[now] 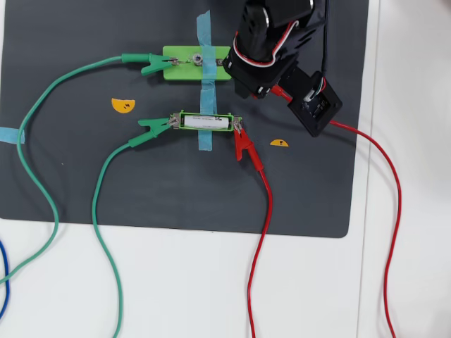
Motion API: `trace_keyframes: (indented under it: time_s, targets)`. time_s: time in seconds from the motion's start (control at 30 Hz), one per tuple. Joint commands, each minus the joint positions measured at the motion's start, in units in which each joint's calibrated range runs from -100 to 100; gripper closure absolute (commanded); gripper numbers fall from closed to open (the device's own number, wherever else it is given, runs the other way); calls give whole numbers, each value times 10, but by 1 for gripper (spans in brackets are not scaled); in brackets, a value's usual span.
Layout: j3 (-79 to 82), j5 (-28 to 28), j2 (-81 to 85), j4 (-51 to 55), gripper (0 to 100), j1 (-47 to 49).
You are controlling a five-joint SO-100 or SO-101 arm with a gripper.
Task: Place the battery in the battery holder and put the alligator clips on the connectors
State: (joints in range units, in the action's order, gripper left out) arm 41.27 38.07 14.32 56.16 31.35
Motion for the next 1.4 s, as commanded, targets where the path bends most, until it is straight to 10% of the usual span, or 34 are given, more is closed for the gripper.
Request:
trace_keyframes:
  time_s: [0.0,1.37]
  targets:
    - [52,-15,33,-71,99,8]
    - [63,-72,26,-31,99,33]
